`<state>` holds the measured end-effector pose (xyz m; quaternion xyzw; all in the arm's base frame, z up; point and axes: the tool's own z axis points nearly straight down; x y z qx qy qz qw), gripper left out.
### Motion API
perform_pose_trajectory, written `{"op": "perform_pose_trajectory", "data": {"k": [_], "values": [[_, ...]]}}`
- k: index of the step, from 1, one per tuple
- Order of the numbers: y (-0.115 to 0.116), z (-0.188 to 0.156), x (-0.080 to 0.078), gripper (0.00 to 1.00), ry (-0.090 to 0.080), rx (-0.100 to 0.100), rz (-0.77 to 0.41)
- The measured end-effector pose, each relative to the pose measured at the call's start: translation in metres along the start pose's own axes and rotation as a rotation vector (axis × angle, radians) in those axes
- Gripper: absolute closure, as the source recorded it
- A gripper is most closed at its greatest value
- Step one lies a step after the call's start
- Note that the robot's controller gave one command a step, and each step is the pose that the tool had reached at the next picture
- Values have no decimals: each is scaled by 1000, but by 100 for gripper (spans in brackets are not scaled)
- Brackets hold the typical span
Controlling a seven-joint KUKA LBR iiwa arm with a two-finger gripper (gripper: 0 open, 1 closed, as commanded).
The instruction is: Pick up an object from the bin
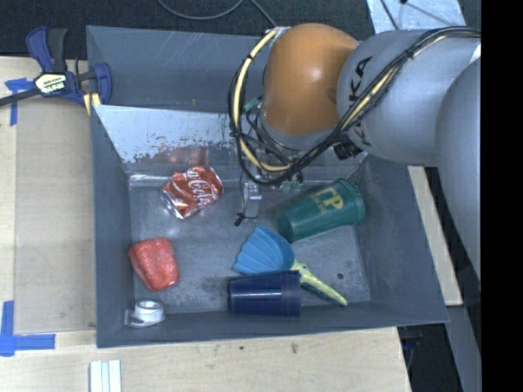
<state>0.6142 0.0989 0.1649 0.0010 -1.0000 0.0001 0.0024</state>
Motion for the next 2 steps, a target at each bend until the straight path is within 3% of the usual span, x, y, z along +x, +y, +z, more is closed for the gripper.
{"op": "perform_pose_trajectory", "data": {"k": [2], "values": [[10,7,-5,0,-10,1,-46]]}}
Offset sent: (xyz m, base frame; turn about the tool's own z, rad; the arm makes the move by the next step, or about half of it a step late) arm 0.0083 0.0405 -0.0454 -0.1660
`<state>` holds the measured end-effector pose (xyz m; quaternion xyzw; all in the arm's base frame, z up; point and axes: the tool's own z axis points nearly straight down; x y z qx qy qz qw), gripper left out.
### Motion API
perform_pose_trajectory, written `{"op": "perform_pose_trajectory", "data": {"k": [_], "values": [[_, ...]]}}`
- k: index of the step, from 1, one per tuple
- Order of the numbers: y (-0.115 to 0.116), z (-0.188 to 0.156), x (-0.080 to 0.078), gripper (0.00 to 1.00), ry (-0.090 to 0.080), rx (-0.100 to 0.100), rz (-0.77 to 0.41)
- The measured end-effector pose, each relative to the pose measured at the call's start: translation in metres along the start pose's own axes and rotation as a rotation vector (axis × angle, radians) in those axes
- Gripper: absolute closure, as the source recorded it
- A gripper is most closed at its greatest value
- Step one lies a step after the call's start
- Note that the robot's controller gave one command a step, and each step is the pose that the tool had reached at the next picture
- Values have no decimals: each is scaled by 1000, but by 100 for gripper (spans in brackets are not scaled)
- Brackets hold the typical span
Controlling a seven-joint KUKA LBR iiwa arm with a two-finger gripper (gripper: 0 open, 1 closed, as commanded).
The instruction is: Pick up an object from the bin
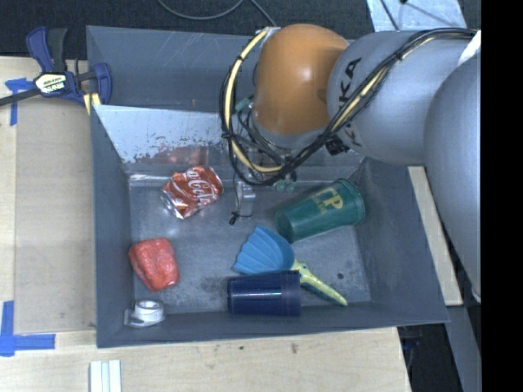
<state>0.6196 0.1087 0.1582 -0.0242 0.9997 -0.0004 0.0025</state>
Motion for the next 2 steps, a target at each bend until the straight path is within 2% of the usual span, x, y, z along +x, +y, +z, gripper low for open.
{"op": "perform_pose_trajectory", "data": {"k": [1,2], "values": [[35,43,-5,0,-2,-2,-132],[55,63,-10,0,-4,-1,-105]]}}
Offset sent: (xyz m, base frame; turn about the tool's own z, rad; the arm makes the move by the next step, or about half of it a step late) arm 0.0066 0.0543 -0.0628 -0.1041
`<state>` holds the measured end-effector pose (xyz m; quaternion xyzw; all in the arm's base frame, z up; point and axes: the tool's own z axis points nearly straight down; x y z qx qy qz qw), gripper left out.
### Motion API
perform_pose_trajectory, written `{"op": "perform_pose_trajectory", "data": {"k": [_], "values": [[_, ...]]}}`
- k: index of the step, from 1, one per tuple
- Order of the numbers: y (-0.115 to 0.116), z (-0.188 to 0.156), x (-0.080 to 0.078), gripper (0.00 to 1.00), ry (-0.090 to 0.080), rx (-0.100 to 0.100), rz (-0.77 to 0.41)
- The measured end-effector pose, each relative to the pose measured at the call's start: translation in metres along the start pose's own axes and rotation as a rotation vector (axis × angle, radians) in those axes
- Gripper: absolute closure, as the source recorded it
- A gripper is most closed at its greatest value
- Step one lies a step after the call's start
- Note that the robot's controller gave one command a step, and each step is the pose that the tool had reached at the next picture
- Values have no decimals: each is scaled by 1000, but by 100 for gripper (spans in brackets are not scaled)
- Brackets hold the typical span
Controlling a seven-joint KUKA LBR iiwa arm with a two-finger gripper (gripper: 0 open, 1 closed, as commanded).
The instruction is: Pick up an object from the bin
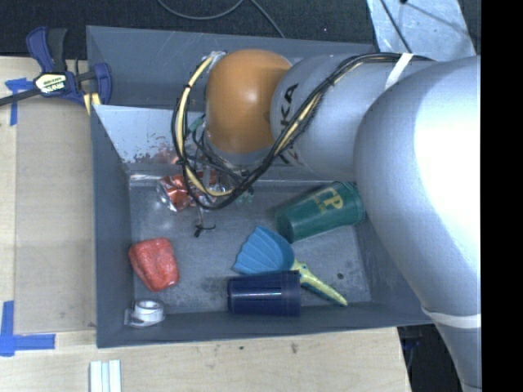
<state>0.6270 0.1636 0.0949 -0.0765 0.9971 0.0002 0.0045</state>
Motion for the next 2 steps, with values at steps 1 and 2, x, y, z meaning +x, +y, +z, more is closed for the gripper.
{"op": "perform_pose_trajectory", "data": {"k": [1,2], "values": [[-8,20,5,100,-10,-3,68],[-8,20,5,100,-10,-3,68]]}}
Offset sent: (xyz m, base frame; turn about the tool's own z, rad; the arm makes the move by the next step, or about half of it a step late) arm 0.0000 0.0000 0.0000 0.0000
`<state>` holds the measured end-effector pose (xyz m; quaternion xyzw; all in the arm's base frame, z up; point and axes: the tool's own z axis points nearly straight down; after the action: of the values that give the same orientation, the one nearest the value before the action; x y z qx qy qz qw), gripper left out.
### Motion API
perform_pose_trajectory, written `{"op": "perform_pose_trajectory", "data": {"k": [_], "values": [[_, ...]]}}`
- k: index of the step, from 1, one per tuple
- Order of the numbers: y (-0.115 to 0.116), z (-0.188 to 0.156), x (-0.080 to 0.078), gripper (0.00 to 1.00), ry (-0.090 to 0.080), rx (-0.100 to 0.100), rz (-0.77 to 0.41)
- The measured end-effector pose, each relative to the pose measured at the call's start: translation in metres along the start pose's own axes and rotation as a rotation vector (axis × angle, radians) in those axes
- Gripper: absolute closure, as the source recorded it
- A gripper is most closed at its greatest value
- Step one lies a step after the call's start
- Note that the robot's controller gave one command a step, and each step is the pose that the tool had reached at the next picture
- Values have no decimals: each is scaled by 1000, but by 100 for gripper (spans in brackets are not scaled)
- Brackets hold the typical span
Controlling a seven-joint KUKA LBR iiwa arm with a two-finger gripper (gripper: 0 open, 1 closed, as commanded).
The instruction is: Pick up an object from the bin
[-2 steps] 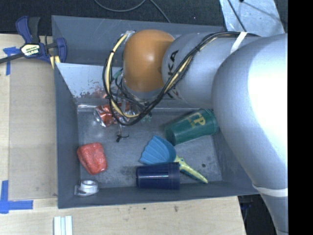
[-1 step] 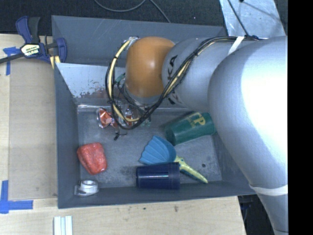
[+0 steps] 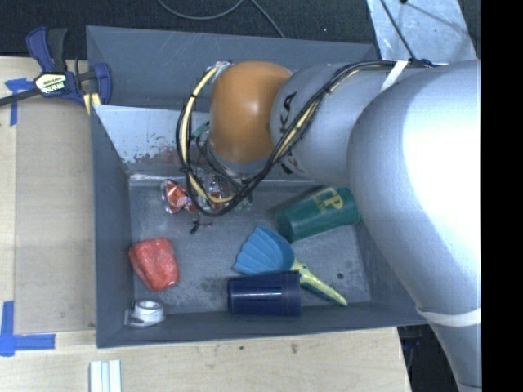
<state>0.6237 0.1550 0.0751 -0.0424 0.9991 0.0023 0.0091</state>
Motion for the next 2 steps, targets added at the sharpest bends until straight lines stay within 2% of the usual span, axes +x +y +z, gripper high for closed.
{"op": "perform_pose_trajectory", "data": {"k": [1,2], "values": [[0,-84,3,0,-1,0,6],[0,-91,1,0,-7,-1,6]]}}
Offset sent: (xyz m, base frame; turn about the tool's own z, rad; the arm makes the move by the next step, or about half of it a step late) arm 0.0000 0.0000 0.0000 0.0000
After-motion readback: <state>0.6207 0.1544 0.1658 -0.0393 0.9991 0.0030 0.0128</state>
